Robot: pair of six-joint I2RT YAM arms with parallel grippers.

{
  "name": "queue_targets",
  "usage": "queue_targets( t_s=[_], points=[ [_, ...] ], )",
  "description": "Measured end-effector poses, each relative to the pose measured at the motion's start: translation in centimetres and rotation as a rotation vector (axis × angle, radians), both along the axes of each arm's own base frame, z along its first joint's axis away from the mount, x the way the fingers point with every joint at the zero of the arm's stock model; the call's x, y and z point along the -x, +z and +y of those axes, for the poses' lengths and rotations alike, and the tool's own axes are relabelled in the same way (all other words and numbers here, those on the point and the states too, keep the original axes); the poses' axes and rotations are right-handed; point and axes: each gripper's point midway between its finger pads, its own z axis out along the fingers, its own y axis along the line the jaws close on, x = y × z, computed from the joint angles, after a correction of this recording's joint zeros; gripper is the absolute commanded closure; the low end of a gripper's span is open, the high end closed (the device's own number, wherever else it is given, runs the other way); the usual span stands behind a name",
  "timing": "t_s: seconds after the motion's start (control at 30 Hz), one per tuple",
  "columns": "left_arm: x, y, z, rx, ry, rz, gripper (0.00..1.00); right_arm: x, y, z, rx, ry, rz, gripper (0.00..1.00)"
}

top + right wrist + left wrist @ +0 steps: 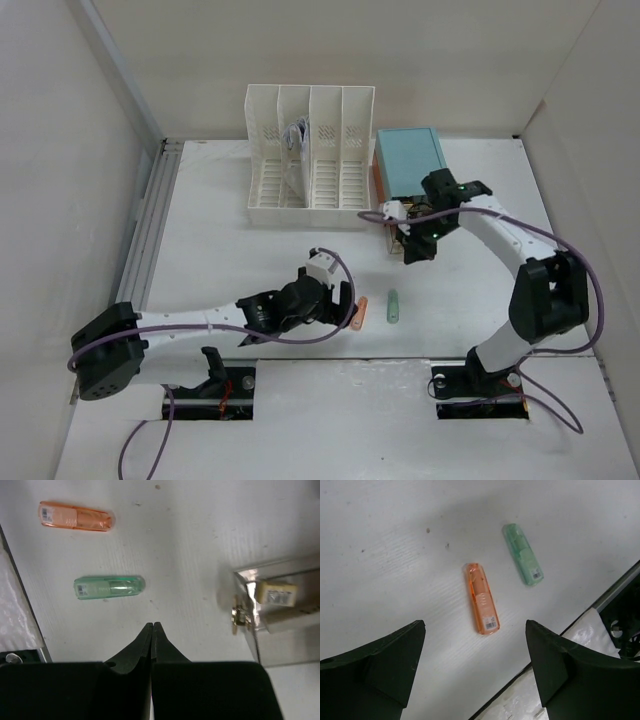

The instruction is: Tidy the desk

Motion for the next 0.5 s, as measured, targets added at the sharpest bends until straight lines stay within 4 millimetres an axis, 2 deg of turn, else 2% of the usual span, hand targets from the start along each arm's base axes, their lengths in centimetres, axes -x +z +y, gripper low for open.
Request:
queue_targets(
  t_s=[0.1, 0.2, 0.33, 0.5],
  points=[
    [0.5, -1.6, 0.8, -0.021, 0.019, 0.024, 0.2, 1.1, -2.2, 1.5, 0.078, 0.042, -0.009, 1.0],
    [0.6, -2.2, 1.1, -0.016, 0.038, 0.03, 0.2, 0.6, -4.2, 1.6, 0.182, 0.003, -0.057, 1.0],
    [1.0, -2.2, 1.2, 0.007, 0.045, 0.037, 0.2, -2.6, -5.5, 1.4, 0.288, -0.109, -0.165, 1.0],
    [1.6, -1.6, 1.6, 0.059, 0.049, 0.036, 0.2, -6.8, -6.7, 0.2, 0.404, -0.273, -0.288, 1.0]
  ],
)
